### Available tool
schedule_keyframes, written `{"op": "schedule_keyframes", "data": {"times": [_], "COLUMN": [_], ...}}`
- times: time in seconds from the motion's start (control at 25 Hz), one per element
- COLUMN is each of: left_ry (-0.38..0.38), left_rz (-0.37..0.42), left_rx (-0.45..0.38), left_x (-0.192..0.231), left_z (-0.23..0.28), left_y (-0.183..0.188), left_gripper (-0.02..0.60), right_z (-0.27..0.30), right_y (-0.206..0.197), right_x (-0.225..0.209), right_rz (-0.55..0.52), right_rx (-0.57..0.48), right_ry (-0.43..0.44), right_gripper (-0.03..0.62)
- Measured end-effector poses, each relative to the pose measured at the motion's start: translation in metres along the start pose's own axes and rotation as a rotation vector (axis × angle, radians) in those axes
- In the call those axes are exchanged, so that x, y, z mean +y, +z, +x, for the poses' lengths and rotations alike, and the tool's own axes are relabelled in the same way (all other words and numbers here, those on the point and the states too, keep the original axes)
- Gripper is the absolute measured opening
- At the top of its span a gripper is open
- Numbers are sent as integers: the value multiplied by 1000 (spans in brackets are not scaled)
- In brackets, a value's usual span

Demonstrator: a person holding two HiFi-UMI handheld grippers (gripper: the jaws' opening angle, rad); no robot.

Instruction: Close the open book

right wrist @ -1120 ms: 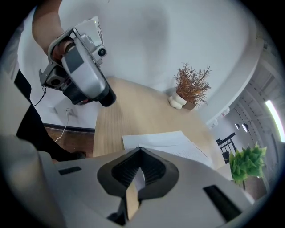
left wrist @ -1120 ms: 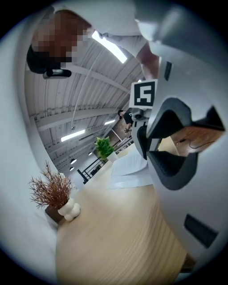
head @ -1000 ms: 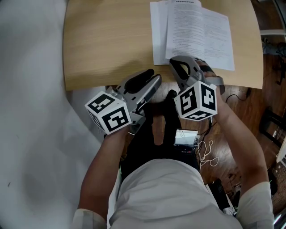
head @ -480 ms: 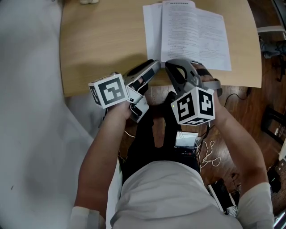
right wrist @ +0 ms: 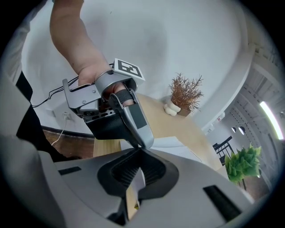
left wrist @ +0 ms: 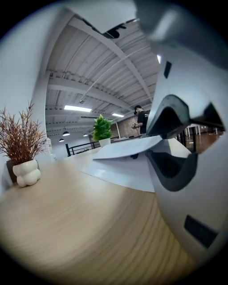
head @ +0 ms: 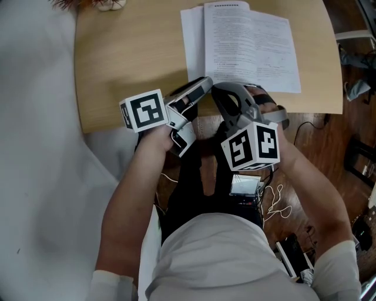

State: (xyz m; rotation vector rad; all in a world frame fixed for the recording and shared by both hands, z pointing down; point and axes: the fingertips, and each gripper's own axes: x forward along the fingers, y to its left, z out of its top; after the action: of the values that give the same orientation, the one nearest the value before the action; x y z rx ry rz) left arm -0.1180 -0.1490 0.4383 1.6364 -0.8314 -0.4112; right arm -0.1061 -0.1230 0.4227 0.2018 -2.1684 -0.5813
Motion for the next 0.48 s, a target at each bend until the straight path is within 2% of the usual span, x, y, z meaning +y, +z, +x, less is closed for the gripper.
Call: {"op": "schedule_keyframes", "data": {"times": [0.04, 0.12, 0.16, 0.28, 0.48], "left_ry": [-8, -16, -19, -27, -30], "left_rz": [-4, -16, -25, -21, -20], "left_rx": [-10, -38, -47, -39, -51], "left_x": [-1, -1, -2, -3, -8], "left_z": [1, 0, 0, 1, 0], "left_y": [2, 6, 7, 6, 9], "left_gripper": [117, 13, -2, -2, -3], "right_z": [0, 0, 0, -1, -8], "right_y": [0, -1, -1, -2, -1], "right_x": [0, -1, -1, -2, -11], "right_rz": [0, 1, 2, 5, -26], "right_rx": [-3, -7, -9, -12, -23], "right_ry": [-3, -9, -13, -29, -144], "right_gripper": [2, 2, 2, 2, 6]}}
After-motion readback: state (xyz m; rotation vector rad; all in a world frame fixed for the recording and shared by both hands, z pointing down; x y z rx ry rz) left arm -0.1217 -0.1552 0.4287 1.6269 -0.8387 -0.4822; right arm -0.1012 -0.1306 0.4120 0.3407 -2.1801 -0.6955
